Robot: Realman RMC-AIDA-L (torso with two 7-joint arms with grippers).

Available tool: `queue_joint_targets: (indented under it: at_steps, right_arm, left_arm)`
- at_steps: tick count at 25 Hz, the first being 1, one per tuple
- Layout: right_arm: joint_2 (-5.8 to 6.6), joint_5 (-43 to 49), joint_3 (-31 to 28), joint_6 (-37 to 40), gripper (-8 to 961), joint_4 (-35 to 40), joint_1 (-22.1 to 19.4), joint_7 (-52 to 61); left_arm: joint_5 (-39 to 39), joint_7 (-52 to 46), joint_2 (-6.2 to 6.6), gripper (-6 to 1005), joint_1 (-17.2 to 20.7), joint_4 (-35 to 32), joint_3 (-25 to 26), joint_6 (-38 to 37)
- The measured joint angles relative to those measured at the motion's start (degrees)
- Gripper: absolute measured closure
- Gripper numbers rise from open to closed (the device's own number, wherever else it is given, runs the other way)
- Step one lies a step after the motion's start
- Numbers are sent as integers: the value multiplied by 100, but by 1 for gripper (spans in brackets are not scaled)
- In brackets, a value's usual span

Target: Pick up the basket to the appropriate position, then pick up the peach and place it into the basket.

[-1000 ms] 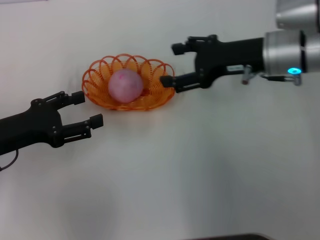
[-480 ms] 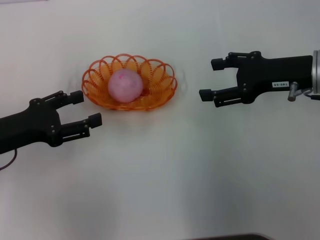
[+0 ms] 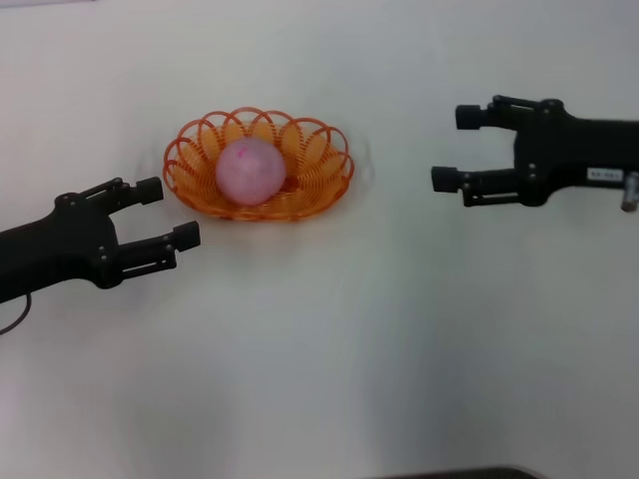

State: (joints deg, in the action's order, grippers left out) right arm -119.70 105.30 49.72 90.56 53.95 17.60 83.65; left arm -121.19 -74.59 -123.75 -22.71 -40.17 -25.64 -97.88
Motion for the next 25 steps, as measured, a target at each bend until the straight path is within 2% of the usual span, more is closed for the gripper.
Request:
queue_joint_targets:
  at_steps: [6,9,25]
  right_arm:
    - [11,-404,-893,284,3,-1563,-154,-1855]
    - [26,-399,-1161,234,3,-2114,-166,-2418]
    - [26,-355,-1132,75,3,-2294,-109,-2584]
  left_arm:
    - [9,26,16,137,-25,2,193,4]
    - [9,34,17,137,-6,1,223,7]
    - [8,50,17,138,22,-1,288,16]
